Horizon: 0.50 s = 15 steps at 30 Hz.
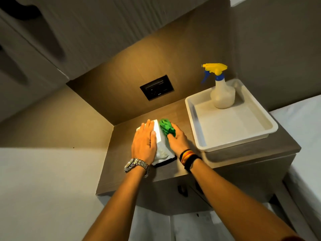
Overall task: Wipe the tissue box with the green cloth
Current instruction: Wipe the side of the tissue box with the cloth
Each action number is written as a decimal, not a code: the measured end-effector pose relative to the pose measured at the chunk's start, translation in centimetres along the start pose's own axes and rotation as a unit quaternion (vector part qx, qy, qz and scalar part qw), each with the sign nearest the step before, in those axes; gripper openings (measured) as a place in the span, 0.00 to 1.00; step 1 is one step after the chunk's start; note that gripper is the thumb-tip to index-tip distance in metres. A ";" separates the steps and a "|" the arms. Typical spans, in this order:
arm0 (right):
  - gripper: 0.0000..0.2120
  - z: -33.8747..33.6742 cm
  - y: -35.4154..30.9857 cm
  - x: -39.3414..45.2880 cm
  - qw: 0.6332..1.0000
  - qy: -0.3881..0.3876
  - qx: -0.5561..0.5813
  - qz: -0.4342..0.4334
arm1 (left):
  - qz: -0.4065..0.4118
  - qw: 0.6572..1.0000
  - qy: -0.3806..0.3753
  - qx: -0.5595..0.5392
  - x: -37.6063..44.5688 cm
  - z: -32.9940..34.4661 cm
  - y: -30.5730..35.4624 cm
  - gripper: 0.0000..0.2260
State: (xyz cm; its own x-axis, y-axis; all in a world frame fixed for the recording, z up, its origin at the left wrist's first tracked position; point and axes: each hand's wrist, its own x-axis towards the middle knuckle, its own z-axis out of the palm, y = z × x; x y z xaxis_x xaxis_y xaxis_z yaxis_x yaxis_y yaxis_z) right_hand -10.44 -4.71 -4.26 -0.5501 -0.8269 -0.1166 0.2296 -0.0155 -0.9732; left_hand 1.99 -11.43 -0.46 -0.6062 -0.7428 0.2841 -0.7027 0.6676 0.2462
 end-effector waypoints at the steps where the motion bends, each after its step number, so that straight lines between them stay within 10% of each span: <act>1: 0.25 0.1 -0.6 0.8 1.000 -0.006 0.000 -0.005 | -0.001 1.000 0.002 -0.002 0.0 0.0 -0.1 0.30; 15: 0.42 0.1 4.7 -7.1 0.981 -0.033 -0.141 -0.127 | 0.057 0.997 -0.016 -0.041 -0.2 -0.5 -3.1 0.26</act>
State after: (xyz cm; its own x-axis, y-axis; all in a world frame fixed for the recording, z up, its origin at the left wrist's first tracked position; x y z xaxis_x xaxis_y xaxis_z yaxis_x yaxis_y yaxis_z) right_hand -5.42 1.02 -8.04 -0.5050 -0.8517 0.1399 -0.1449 -0.0761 -0.9865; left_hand 4.51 -13.33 -0.80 -0.6927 -0.6623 0.2856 -0.5969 0.7487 0.2885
